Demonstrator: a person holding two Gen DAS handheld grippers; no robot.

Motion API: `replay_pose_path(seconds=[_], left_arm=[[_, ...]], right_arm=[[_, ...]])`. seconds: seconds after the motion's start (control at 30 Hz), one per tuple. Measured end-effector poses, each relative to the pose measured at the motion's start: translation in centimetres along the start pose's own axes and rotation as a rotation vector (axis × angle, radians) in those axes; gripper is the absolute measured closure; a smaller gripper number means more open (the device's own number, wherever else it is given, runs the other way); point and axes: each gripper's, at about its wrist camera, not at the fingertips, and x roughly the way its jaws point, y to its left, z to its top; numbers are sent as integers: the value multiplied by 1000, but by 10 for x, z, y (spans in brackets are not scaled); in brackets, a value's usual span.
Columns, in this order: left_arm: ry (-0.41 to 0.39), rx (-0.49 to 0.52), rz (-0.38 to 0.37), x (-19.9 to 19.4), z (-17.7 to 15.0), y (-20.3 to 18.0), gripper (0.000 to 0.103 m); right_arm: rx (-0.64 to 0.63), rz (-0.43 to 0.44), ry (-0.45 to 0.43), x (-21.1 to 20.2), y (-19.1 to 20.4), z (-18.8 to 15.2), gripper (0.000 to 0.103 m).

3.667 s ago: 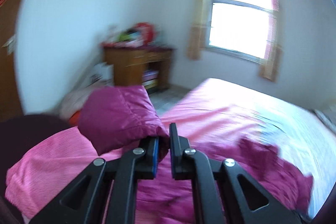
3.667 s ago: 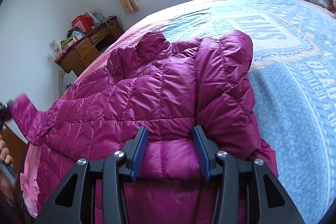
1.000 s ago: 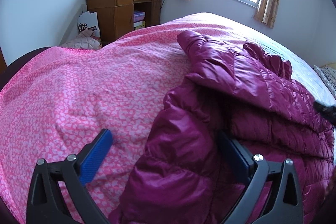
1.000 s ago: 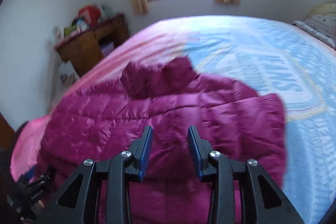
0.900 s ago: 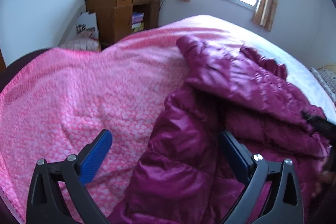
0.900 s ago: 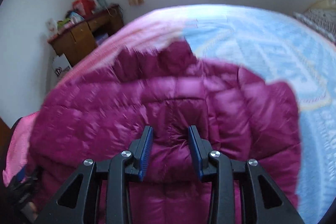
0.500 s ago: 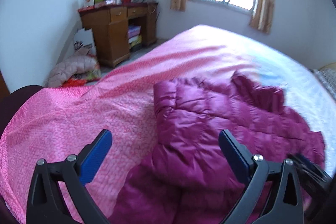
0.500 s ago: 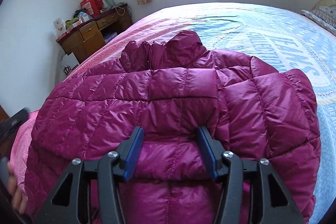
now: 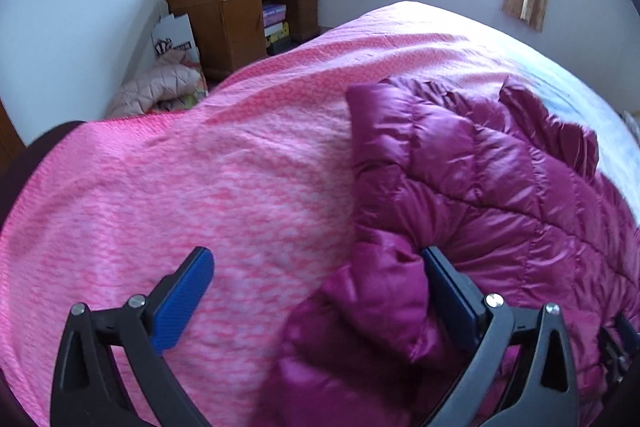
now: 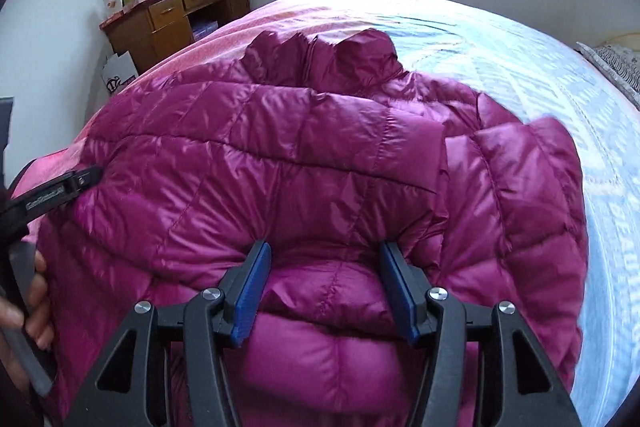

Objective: Fold large clothes

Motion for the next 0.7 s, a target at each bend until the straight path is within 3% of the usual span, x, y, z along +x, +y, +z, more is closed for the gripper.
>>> replay_pose_path(seconds=[0.3,0.4,0.5,0.57,0.7], left_arm=[[28,22,21,6,-3,0,0],[9,36,29,-4,0,-1,0],[-45,16,27,-29,10,6,0],[-97,-3,20,-45,19,8,0],[-151,38,18,-62,39,-8,0]], right_arm=[[-58,22,-40,-9,9,-15,40],[17,101,-50,-22,-4,-10,40],[142,210,-175,-55,-30,-7,40],[179,185,-228,-67,-43,2,40],[222,190,-195,-52,-61,24,44]])
